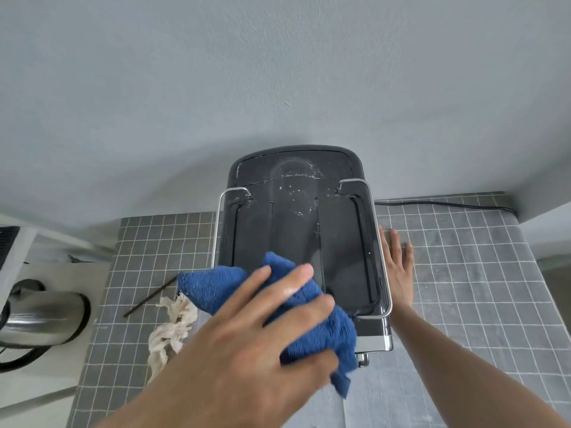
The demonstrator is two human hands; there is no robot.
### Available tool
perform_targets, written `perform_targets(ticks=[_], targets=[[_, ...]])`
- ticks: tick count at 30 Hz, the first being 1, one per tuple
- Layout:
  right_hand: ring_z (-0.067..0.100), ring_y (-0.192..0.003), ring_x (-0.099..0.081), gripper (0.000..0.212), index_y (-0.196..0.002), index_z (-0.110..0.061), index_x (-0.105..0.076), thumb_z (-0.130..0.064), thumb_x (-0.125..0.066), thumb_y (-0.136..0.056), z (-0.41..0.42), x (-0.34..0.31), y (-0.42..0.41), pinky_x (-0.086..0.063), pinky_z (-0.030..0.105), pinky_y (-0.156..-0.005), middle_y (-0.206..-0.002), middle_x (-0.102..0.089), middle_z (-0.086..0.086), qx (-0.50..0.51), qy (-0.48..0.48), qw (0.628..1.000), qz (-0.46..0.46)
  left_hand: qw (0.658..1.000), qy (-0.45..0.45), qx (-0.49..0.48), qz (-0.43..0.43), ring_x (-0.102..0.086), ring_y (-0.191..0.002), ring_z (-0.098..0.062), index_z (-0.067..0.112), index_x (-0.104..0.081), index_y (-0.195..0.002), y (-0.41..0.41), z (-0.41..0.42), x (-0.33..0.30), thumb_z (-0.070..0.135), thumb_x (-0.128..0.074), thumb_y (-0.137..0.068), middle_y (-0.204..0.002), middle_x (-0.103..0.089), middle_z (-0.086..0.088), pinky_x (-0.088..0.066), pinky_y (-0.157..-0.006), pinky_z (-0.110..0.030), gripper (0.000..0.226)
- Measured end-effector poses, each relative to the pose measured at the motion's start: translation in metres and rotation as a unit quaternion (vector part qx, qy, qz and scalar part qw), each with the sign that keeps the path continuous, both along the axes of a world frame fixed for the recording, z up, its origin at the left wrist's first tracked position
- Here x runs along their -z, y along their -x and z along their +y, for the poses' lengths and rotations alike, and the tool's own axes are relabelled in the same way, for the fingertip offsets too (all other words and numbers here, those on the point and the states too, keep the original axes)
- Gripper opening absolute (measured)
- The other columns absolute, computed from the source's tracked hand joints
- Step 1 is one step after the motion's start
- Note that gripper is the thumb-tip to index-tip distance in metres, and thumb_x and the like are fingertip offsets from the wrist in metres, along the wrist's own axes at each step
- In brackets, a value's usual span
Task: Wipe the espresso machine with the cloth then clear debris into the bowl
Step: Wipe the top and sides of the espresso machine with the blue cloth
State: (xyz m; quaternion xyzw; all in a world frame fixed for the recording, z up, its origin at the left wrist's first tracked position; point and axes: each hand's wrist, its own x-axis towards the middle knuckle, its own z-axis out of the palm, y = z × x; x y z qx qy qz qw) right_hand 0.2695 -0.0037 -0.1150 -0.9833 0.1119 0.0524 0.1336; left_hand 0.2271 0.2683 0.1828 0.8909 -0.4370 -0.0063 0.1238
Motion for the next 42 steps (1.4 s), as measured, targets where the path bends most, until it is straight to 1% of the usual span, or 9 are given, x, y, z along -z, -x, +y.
perform_targets(ticks=[3, 6, 12, 15, 21, 26, 31, 34, 42], targets=[[0.029, -0.162, 0.007, 0.074, -0.165, -0.025, -0.01, -0.054, -0.012, -0.097, -0.002, 0.007, 0.0, -0.006, 0.06, -0.129, -0.175, -0.01, 0.002, -0.007, 0.01, 1.0, -0.005, 0.999, 0.037, -0.018, -0.013, -0.038, -0.15, -0.017, 0.045, -0.074, -0.12, 0.004, 0.005, 0.003, 0.049, -0.042, -0.108, -0.144, -0.062, 0.008, -0.043, -0.116, -0.045, 0.034], [0.029, -0.162, 0.006, 0.071, -0.166, -0.025, -0.007, -0.05, -0.025, -0.101, -0.006, 0.02, 0.002, -0.009, 0.061, -0.128, -0.175, -0.008, 0.002, -0.008, 0.048, 0.999, -0.012, 0.997, 0.002, -0.002, -0.082, -0.045, -0.146, -0.031, 0.035, -0.059, -0.143, 0.003, 0.007, 0.002, 0.04, -0.055, -0.105, -0.151, -0.056, -0.006, -0.046, -0.11, -0.056, 0.039], [0.034, -0.162, -0.006, 0.093, -0.166, -0.026, 0.01, -0.038, -0.05, -0.095, -0.011, 0.033, 0.004, -0.015, 0.063, -0.127, -0.175, -0.01, 0.006, -0.031, 0.066, 0.996, -0.059, 0.985, -0.042, -0.129, -0.102, -0.073, -0.11, -0.032, 0.028, -0.081, -0.108, 0.014, -0.004, 0.006, 0.051, -0.063, -0.086, -0.124, -0.075, -0.007, -0.06, -0.087, -0.055, 0.037], [0.034, -0.162, -0.001, 0.096, -0.166, -0.023, 0.011, -0.038, -0.052, -0.094, -0.011, 0.035, 0.005, -0.01, 0.062, -0.128, -0.176, 0.0, 0.008, -0.033, 0.092, 0.994, -0.05, 0.985, -0.022, -0.151, -0.084, -0.071, -0.116, -0.031, 0.027, -0.08, -0.111, 0.003, -0.011, 0.009, 0.047, -0.058, -0.094, -0.128, -0.073, -0.005, -0.059, -0.091, -0.055, 0.034], [0.034, -0.162, 0.004, 0.082, -0.167, -0.02, -0.012, -0.045, -0.047, -0.097, -0.01, 0.039, 0.006, -0.01, 0.062, -0.128, -0.176, 0.003, 0.007, -0.027, 0.107, 0.994, -0.023, 0.982, -0.013, -0.172, -0.071, -0.055, -0.132, -0.034, 0.02, -0.065, -0.134, -0.059, -0.028, 0.002, 0.038, -0.055, -0.102, -0.145, -0.06, -0.005, -0.05, -0.102, -0.055, 0.038], [0.032, -0.162, 0.003, 0.081, -0.168, -0.022, -0.012, -0.041, -0.052, -0.1, -0.011, 0.037, 0.003, -0.011, 0.061, -0.128, -0.176, -0.004, 0.005, -0.021, 0.112, 0.993, -0.011, 0.981, -0.049, -0.166, -0.085, -0.054, -0.115, -0.031, 0.027, -0.064, -0.133, -0.092, -0.046, -0.005, 0.042, -0.056, -0.1, -0.144, -0.06, 0.006, -0.045, -0.082, -0.046, 0.037], [0.029, -0.162, 0.012, 0.075, -0.167, -0.029, -0.014, -0.056, -0.044, -0.104, -0.005, 0.036, 0.001, -0.003, 0.058, -0.129, -0.176, 0.003, 0.002, -0.001, 0.115, 0.993, 0.008, 0.984, -0.06, -0.148, -0.078, -0.055, -0.096, -0.032, 0.019, -0.073, -0.107, -0.058, -0.046, -0.014, 0.04, -0.056, -0.095, -0.121, -0.065, 0.003, -0.047, -0.069, -0.047, 0.03], [0.029, -0.162, 0.009, 0.07, -0.167, -0.024, -0.014, -0.048, -0.035, -0.105, -0.005, 0.032, 0.002, -0.008, 0.06, -0.129, -0.176, -0.002, 0.003, -0.008, 0.1, 0.995, -0.019, 0.987, -0.044, -0.136, -0.07, -0.065, -0.088, -0.031, 0.02, -0.077, -0.096, -0.03, -0.041, -0.011, 0.039, -0.062, -0.081, -0.109, -0.071, 0.007, -0.047, -0.061, -0.043, 0.028], [0.028, -0.162, 0.01, 0.076, -0.167, -0.025, -0.012, -0.052, -0.047, -0.104, -0.006, 0.034, 0.002, -0.006, 0.058, -0.129, -0.176, -0.003, 0.002, -0.002, 0.101, 0.995, -0.021, 0.99, -0.011, -0.125, -0.062, -0.058, -0.098, -0.028, 0.022, -0.073, -0.113, -0.05, -0.038, -0.009, 0.03, -0.067, -0.086, -0.122, -0.067, 0.012, -0.049, -0.07, -0.045, 0.028]])
